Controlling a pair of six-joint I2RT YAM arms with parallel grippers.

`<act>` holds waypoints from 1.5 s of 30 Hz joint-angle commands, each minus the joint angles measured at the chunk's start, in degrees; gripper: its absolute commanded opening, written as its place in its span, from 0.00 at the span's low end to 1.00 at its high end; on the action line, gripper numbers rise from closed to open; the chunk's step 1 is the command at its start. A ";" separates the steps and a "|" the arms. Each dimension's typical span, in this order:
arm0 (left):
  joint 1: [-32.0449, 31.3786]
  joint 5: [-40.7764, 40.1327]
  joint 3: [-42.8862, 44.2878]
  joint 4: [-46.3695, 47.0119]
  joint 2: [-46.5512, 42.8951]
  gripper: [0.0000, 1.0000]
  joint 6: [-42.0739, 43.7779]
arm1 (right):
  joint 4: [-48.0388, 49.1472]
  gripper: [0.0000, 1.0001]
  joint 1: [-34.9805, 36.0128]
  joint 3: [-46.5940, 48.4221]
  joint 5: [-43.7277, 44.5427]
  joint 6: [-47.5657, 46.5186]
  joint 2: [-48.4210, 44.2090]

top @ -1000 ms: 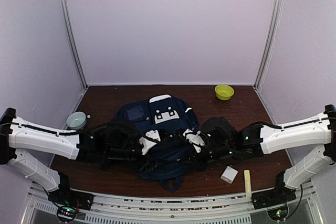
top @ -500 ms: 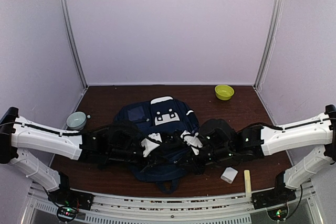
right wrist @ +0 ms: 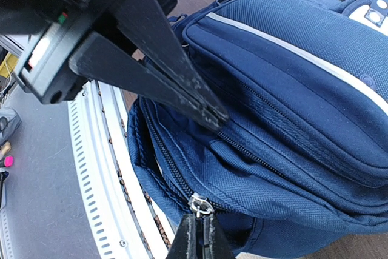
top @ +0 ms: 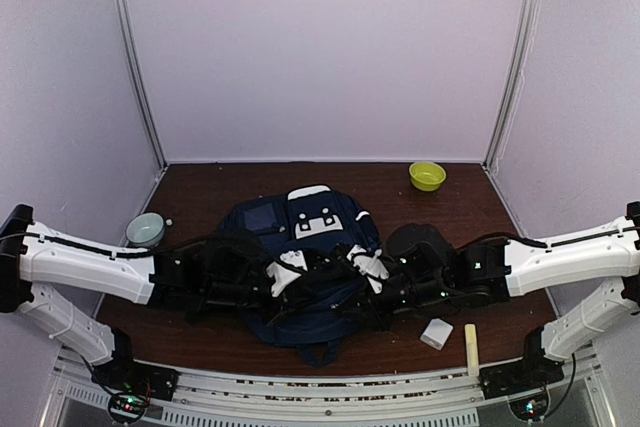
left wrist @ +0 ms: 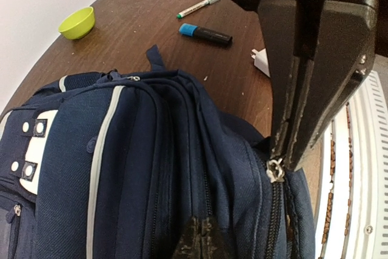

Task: Pack the student bag
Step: Hold the largest pocket of the student bag.

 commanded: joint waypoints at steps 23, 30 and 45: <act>0.36 13.44 2.42 -3.52 -1.52 0.53 1.88 | 2.55 0.00 0.17 1.37 2.85 -0.12 -2.49; 0.36 10.21 5.07 -2.88 3.64 0.35 1.26 | 2.24 0.00 0.20 1.33 2.49 -0.13 -2.67; 0.37 4.39 2.84 -3.37 -2.01 0.00 1.61 | -1.31 0.00 -2.68 -1.44 3.85 -2.12 -6.08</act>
